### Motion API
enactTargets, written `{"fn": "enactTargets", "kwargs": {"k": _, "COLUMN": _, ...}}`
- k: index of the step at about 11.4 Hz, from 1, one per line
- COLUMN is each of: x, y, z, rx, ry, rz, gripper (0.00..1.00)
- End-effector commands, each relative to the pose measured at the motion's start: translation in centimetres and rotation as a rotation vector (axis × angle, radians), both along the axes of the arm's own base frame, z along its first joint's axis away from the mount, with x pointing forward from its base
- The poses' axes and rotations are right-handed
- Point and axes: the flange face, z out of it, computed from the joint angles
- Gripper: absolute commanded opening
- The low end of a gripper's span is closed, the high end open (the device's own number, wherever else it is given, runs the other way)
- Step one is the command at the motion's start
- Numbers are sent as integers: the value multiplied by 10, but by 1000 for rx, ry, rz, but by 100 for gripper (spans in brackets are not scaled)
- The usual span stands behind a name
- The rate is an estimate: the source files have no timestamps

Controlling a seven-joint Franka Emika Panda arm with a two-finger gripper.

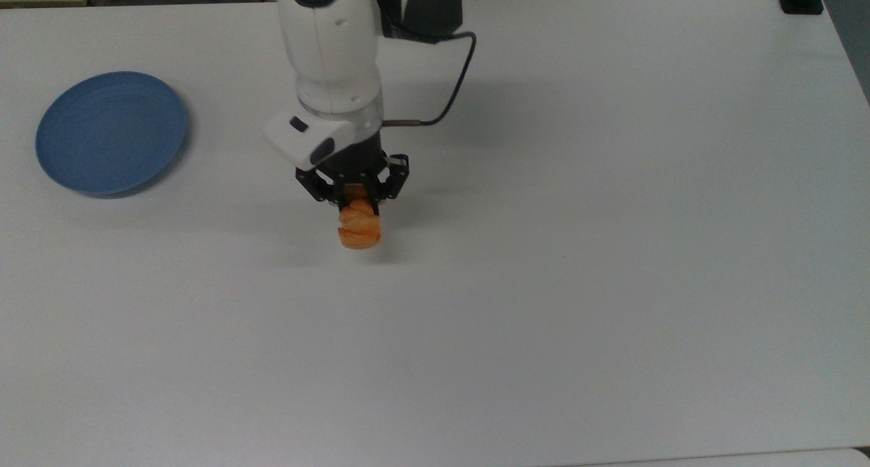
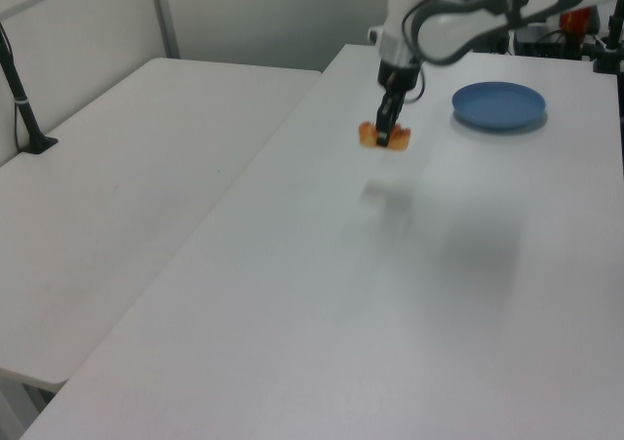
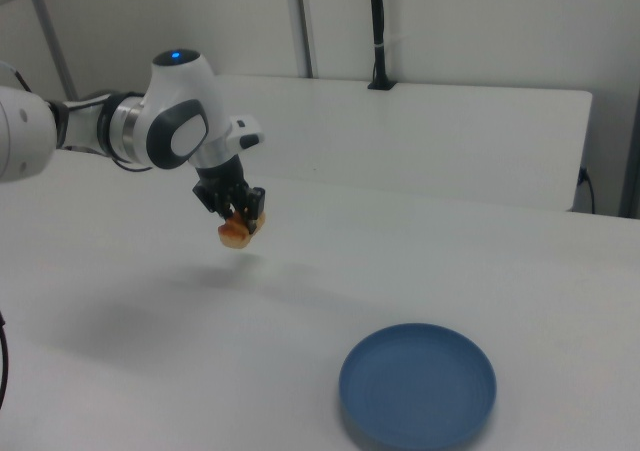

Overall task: Put the bread on the table
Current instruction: 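Carry the bread roll away from the plate and lower it to the table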

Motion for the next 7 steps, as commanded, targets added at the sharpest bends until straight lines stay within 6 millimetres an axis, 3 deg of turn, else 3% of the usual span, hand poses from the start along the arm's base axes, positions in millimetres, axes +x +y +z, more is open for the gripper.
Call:
{"fn": "enactTargets", "kwargs": {"k": 1, "x": 22, "y": 42, "z": -47, "rx": -55, "ry": -27, "rz": -1, "gripper": 43}}
{"fn": "enactTargets", "kwargs": {"k": 6, "x": 37, "y": 67, "z": -71, "rx": -69, "ry": -100, "rz": -23, "gripper": 43}}
{"fn": "enactTargets", "kwargs": {"k": 7, "x": 38, "y": 68, "z": -76, "rx": -87, "ry": -99, "rz": -15, "gripper": 48}}
